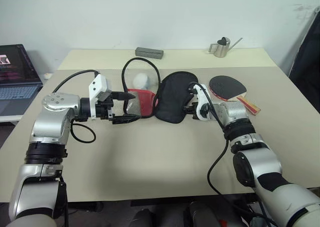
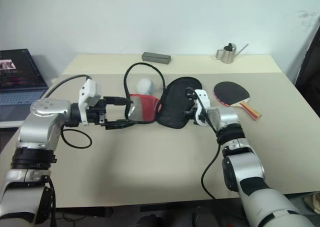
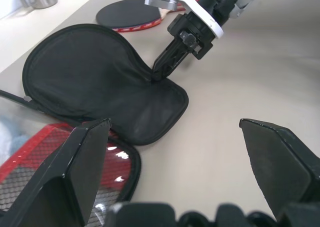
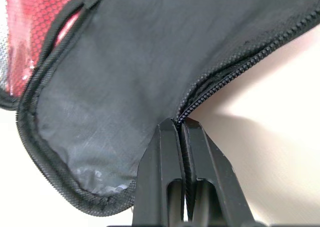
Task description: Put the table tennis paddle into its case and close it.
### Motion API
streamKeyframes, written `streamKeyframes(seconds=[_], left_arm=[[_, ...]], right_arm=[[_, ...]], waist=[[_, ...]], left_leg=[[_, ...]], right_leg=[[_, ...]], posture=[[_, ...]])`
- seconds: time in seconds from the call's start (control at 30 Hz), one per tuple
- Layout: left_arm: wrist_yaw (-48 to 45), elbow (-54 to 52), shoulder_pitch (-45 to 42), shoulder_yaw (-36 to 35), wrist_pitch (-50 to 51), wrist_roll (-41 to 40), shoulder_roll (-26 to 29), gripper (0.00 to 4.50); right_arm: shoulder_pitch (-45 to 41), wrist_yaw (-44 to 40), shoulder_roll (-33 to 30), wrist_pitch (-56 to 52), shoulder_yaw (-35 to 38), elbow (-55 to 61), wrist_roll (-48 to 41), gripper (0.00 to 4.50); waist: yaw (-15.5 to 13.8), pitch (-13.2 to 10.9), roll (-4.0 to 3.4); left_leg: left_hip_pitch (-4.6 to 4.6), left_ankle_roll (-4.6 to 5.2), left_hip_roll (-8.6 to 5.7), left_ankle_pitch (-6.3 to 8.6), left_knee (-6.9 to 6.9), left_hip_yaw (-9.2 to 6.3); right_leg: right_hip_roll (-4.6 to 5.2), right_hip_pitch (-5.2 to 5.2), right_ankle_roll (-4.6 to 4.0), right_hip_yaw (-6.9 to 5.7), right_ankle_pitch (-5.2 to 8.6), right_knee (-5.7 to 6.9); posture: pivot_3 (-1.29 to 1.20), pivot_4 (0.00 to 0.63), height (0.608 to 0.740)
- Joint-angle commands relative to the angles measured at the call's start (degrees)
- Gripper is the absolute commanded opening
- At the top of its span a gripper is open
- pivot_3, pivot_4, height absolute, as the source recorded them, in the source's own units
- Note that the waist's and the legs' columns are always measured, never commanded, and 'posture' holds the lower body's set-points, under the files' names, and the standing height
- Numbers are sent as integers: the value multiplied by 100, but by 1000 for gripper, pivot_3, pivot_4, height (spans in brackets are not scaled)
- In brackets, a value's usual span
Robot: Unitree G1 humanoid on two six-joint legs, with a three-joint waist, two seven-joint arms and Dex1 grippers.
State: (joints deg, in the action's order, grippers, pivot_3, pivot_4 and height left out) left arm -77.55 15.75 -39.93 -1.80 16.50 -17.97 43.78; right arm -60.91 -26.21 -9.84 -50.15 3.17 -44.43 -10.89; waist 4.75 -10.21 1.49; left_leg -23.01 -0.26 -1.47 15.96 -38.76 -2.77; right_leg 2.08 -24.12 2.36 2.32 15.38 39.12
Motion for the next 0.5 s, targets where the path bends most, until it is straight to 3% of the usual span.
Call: streamKeyframes(seconds=[0.03, 0.5], left_arm=[[0, -297, -35, -3, 54, -135, -2, 4500], [-42, -261, -200, 131, -5, -80, -137, 4500]], right_arm=[[54, -163, -211, -209, -57, 406, -41, 23], [232, -594, -1014, -459, -272, 634, 83, 23]], waist=[[-2, 0, 0], [-16, 0, 0]], left_leg=[[0, 0, 0, 0, 0, 0], [0, 1, 0, 1, 0, 1]], right_leg=[[0, 0, 0, 0, 0, 0], [0, 2, 0, 0, 0, -2]], posture=[[0, 150, 740], [0, 150, 740]])
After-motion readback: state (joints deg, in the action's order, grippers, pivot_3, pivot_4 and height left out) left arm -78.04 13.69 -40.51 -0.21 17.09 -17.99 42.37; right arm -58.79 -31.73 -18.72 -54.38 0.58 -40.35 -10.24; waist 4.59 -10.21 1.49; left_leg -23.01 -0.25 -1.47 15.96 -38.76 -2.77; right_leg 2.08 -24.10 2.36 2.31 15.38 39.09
